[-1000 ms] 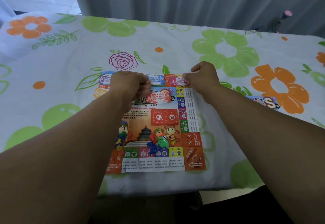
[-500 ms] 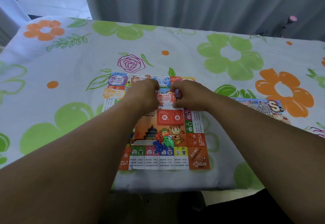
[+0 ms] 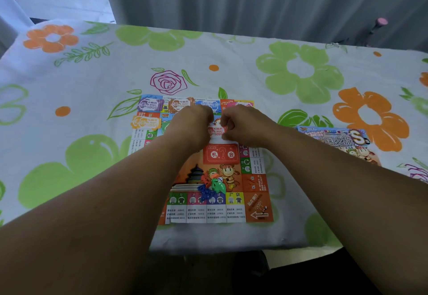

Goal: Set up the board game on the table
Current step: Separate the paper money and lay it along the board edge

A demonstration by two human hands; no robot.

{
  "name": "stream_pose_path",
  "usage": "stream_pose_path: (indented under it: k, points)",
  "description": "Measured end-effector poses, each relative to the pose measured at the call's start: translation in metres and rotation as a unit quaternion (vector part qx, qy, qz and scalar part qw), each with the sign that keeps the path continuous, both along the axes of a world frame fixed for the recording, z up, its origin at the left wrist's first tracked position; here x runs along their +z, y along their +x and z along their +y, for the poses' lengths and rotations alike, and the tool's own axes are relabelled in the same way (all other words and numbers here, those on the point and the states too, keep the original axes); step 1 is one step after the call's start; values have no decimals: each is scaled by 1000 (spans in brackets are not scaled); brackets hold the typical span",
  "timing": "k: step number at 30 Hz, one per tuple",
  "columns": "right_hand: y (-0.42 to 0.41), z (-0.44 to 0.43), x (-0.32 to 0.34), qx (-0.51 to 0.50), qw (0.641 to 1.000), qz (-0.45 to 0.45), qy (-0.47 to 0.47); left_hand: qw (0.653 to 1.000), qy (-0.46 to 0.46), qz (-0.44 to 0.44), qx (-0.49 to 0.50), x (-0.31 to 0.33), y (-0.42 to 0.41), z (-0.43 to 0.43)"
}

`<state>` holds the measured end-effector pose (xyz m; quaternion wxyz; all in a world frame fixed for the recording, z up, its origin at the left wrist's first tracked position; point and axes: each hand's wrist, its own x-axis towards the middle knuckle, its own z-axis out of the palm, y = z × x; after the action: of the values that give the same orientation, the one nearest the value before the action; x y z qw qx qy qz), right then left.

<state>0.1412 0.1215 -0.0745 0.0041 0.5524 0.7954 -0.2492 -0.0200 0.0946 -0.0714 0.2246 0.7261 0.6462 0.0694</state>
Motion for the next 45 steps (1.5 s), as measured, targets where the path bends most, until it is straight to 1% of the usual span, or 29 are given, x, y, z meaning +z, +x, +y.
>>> stream_pose_path:
  k: [9, 17, 23, 30, 45]
  points:
    - [-1, 0, -1, -4, 1000, 3, -7, 1000, -5, -17, 14, -4, 1, 2]
    - [9, 3, -1, -38, 999, 14, -24, 999, -19, -33, 23, -4, -2, 2]
    - [5, 0, -4, -23, 999, 21, -33, 999, -13, -31, 23, -4, 0, 1]
    - [3, 1, -5, -37, 998, 36, -36, 999, -7, -27, 24, -7, -2, 3]
    - [1, 1, -3, -35, 998, 39, -29, 999, 0, -33, 22, -10, -1, 4]
